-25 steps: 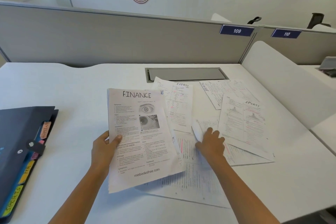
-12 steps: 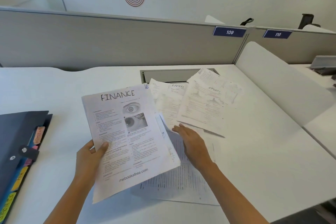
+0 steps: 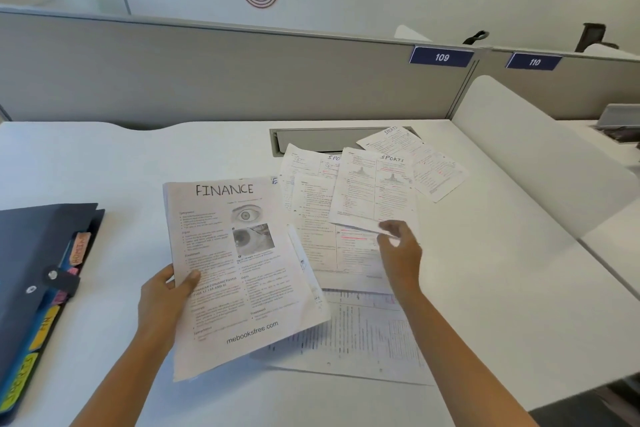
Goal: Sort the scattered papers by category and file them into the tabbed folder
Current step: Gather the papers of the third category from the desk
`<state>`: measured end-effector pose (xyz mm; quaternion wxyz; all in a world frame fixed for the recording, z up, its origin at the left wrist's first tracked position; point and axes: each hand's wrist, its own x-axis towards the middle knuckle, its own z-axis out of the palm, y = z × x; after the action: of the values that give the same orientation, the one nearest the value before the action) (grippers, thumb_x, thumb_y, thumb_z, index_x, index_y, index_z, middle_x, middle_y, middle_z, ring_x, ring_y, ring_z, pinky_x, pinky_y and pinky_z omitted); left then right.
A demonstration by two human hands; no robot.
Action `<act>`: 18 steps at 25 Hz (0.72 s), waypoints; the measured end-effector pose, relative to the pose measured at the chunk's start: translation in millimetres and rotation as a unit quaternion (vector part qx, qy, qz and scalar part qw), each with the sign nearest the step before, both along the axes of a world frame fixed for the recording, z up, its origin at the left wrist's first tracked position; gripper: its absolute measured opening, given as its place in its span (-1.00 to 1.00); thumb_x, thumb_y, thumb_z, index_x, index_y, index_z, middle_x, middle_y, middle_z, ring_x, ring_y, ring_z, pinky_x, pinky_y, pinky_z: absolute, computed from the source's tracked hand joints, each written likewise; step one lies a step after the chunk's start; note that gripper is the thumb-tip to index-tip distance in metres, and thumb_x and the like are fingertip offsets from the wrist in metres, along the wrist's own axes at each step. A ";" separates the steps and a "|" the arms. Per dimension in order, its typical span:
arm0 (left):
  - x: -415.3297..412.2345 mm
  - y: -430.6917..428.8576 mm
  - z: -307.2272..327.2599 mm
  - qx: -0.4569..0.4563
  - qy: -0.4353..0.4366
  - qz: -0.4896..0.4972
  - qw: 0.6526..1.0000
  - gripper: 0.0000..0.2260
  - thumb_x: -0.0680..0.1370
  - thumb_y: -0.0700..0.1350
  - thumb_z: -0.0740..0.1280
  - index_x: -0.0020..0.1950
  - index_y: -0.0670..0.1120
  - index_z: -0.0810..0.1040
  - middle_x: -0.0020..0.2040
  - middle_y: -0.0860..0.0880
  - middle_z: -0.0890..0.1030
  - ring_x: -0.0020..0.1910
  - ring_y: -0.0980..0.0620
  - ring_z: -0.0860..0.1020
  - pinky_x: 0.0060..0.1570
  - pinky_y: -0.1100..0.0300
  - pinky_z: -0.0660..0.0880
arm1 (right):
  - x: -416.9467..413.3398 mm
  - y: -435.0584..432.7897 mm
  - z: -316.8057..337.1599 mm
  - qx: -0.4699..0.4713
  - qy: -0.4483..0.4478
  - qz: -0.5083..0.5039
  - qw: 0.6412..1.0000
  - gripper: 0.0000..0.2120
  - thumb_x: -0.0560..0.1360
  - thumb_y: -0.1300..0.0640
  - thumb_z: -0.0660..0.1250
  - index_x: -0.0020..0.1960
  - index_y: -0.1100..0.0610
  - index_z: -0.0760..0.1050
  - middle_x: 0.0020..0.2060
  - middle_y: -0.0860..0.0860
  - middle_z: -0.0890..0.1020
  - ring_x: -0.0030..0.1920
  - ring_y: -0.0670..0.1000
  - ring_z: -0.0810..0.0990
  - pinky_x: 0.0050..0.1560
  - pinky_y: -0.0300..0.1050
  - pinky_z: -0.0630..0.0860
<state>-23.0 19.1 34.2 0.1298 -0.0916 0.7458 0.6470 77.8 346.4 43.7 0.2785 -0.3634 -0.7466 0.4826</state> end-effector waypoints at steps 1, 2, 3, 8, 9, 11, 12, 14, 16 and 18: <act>-0.1 1.3 1.0 -0.001 0.002 0.000 1.000 -0.77 0.54 -0.19 0.35 0.19 -0.05 0.53 0.02 -0.12 0.64 -0.12 -0.22 0.64 -0.07 -0.17 0.58 | -9.5 14.1 -1.4 0.006 -0.081 -0.092 0.992 -0.73 0.41 0.21 0.32 0.11 0.17 0.48 0.09 0.08 0.54 0.21 0.14 0.46 0.18 0.00 0.44; -0.2 3.1 2.0 -0.001 0.005 0.000 1.000 -0.77 0.54 -0.18 0.35 0.20 -0.05 0.53 0.03 -0.12 0.64 -0.12 -0.22 0.64 -0.06 -0.19 0.58 | -18.4 27.2 -1.0 -0.010 -0.170 -0.162 0.972 -0.61 0.41 0.14 0.37 0.19 0.22 0.42 0.16 0.16 0.47 0.24 0.21 0.40 0.19 0.05 0.41; -0.2 4.6 3.2 -0.001 0.008 0.000 1.000 -0.76 0.54 -0.18 0.35 0.21 -0.05 0.53 0.03 -0.12 0.65 -0.12 -0.22 0.64 -0.05 -0.19 0.58 | -25.2 38.1 -0.6 -0.044 -0.242 -0.200 0.948 -0.47 0.38 0.07 0.41 0.24 0.27 0.34 0.22 0.22 0.41 0.25 0.24 0.36 0.22 0.07 0.38; -3.1 8.9 8.5 0.004 0.017 0.004 1.000 -0.79 0.53 -0.16 0.35 0.17 -0.03 0.54 0.03 -0.12 0.65 -0.13 -0.21 0.65 -0.04 -0.20 0.57 | -40.5 70.0 0.6 -0.047 -0.366 -0.200 0.908 -0.41 0.31 0.08 0.50 0.20 0.28 0.33 0.14 0.20 0.49 0.20 0.20 0.43 0.17 -0.02 0.40; -3.4 9.1 9.2 0.004 0.018 0.005 1.000 -0.79 0.54 -0.16 0.35 0.17 -0.02 0.54 0.02 -0.12 0.65 -0.13 -0.21 0.65 -0.04 -0.19 0.58 | -41.2 73.8 1.0 -0.067 -0.352 -0.187 0.915 -0.54 0.33 0.13 0.49 0.11 0.26 0.37 0.03 0.17 0.54 0.11 0.18 0.50 0.05 -0.03 0.45; -4.2 9.6 11.0 0.004 0.018 0.009 1.000 -0.79 0.54 -0.17 0.35 0.16 -0.02 0.54 0.01 -0.11 0.65 -0.13 -0.20 0.64 -0.03 -0.18 0.57 | -37.3 82.1 2.4 -0.112 -0.284 -0.167 0.938 -0.78 0.38 0.23 0.41 -0.05 0.23 0.41 -0.21 0.13 0.55 -0.21 0.11 0.55 -0.29 -0.14 0.46; -4.8 9.4 11.9 0.004 0.018 0.010 1.000 -0.81 0.54 -0.16 0.35 0.14 0.00 0.54 0.00 -0.11 0.65 -0.13 -0.21 0.64 -0.02 -0.19 0.57 | -32.2 86.4 2.1 -0.134 -0.228 -0.182 0.947 -0.87 0.40 0.28 0.35 -0.08 0.23 0.44 -0.30 0.11 0.55 -0.34 0.09 0.53 -0.40 -0.16 0.44; -6.5 8.5 12.7 0.005 0.019 0.014 1.000 -0.82 0.53 -0.16 0.35 0.12 0.03 0.54 -0.01 -0.11 0.66 -0.13 -0.22 0.65 -0.01 -0.22 0.56 | -17.6 94.1 1.5 -0.160 -0.126 -0.245 0.948 -0.89 0.41 0.34 0.24 -0.10 0.27 0.51 -0.44 0.10 0.56 -0.48 0.05 0.54 -0.43 -0.13 0.53; -7.4 7.8 12.5 0.002 0.022 0.020 1.000 -0.80 0.53 -0.15 0.36 0.15 0.01 0.55 0.00 -0.11 0.66 -0.13 -0.22 0.65 -0.01 -0.22 0.56 | 2.7 96.6 0.1 -0.157 -0.085 -0.290 0.940 -0.84 0.39 0.38 0.20 -0.11 0.30 0.54 -0.50 0.10 0.57 -0.50 0.06 0.58 -0.36 -0.08 0.60; -8.5 8.7 11.6 0.004 0.020 0.023 1.000 -0.78 0.53 -0.14 0.36 0.18 -0.01 0.55 0.02 -0.12 0.66 -0.12 -0.21 0.65 0.00 -0.21 0.56 | 25.5 94.9 -5.3 -0.144 -0.079 -0.308 0.937 -0.82 0.40 0.39 0.18 -0.09 0.30 0.54 -0.55 0.08 0.58 -0.46 0.07 0.63 -0.39 -0.13 0.58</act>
<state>-31.5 27.8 45.8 0.1003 -0.0951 0.7435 0.6542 103.3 441.3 38.4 0.2984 -0.6489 -0.5402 0.4451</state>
